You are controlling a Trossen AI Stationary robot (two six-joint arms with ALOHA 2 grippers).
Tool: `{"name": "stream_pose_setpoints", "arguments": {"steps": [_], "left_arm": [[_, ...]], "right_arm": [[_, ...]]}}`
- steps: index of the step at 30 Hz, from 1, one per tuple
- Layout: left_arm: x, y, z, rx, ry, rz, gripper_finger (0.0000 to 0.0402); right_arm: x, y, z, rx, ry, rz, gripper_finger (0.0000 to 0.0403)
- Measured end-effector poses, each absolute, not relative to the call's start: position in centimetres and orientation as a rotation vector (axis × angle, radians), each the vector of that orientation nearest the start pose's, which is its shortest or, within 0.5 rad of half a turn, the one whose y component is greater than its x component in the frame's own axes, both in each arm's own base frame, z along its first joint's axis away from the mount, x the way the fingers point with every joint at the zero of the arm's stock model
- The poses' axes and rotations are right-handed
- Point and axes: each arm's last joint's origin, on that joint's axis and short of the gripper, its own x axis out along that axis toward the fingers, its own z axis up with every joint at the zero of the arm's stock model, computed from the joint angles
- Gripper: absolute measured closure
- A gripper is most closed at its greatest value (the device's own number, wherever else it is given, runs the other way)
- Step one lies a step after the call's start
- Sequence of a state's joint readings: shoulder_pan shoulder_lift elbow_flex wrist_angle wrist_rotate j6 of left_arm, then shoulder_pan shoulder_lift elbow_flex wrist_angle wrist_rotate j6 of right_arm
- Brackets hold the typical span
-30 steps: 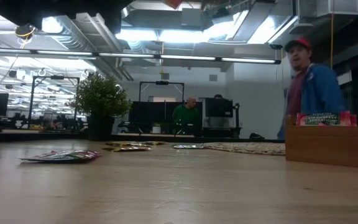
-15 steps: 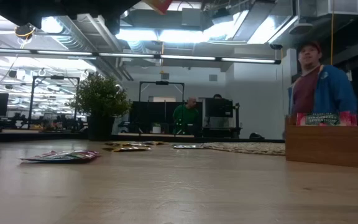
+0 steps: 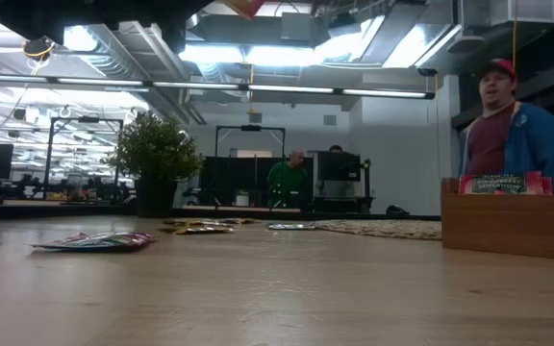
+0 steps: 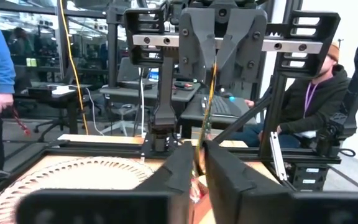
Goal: Pick & Place Tea
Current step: Put the orange tea bag into the right slot of the wooden organizer
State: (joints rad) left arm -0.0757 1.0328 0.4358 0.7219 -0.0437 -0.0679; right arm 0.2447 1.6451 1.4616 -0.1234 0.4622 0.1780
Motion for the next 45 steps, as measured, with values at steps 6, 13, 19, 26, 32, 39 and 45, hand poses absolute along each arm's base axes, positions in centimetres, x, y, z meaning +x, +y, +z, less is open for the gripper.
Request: {"name": "stream_pose_setpoints", "arguments": {"steps": [6,13,19,26,32,39,45], "left_arm": [[21.7,-1.5,25.3,-0.085,-0.109,-0.037,0.0399],[22.1,-1.7,24.3,-0.131,0.119,0.011,0.0399],[22.4,-2.7,26.0,-0.050,0.252,0.054,0.0399],[22.6,-3.2,27.7,0.025,0.328,0.057,0.0399],[22.7,-3.2,28.3,0.046,0.303,0.050,0.0399],[23.0,-3.4,28.4,0.053,0.276,0.017,0.0399],[23.1,-3.4,28.4,0.052,0.271,0.013,0.0399]], "right_arm": [[37.2,8.0,35.2,0.067,0.278,-0.236,0.0399],[36.9,7.9,34.3,0.095,0.371,-0.239,0.0346],[36.8,7.0,33.6,0.191,0.444,-0.210,0.0291],[37.0,6.3,33.6,0.186,0.464,-0.183,0.0275],[37.0,6.3,33.5,0.180,0.465,-0.180,0.0275],[37.0,6.3,33.6,0.180,0.462,-0.181,0.0275],[37.1,5.9,33.6,0.196,0.465,-0.150,0.0302]]}}
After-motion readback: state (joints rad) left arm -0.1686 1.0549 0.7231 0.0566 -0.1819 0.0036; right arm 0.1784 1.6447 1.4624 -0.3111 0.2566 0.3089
